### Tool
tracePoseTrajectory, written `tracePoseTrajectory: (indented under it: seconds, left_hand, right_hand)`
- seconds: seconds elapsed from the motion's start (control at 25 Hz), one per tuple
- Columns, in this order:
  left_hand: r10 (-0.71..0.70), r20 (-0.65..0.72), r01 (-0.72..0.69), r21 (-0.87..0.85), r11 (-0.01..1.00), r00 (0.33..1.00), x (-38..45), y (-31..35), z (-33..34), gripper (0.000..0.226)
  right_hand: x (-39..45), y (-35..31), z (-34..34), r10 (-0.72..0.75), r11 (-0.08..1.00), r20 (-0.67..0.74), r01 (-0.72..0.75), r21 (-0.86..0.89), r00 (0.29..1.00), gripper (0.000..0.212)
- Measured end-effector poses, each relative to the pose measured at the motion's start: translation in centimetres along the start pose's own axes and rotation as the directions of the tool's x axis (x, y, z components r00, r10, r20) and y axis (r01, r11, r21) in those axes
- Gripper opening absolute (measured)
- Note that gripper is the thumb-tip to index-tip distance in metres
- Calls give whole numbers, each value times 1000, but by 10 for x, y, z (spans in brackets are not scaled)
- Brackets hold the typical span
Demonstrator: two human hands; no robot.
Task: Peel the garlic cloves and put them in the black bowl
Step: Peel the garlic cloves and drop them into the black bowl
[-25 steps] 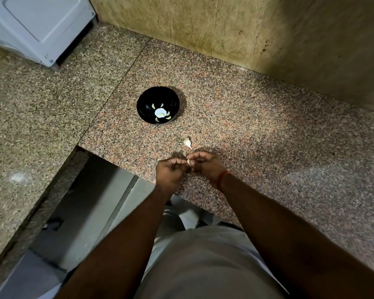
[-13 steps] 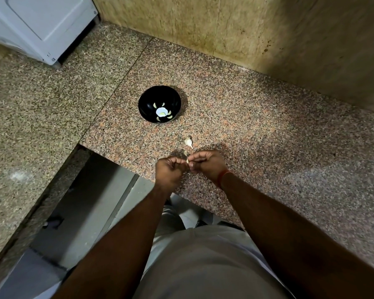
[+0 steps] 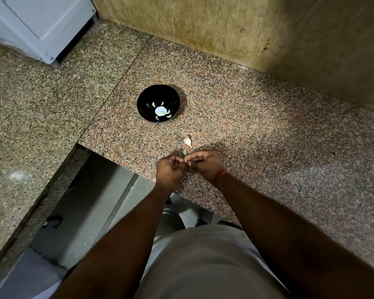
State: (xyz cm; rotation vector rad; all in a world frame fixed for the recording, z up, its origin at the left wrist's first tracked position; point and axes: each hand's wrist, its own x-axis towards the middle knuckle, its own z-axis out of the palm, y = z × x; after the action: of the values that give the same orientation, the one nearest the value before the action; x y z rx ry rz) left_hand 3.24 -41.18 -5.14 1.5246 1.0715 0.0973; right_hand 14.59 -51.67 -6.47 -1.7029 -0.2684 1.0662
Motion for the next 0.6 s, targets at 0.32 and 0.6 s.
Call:
tracePoseTrajectory:
  seconds: [0.32, 0.6]
  left_hand:
    - [69, 22, -68, -36, 997, 997, -1, -5, 2, 9]
    - [-7, 22, 10, -155, 988, 1000, -3, 0, 3, 10]
  right_hand:
    - [-3, 0, -4, 43, 992, 30, -47, 120, 999, 16]
    - [-5, -1, -1, 50, 993, -9, -49, 104, 999, 14]
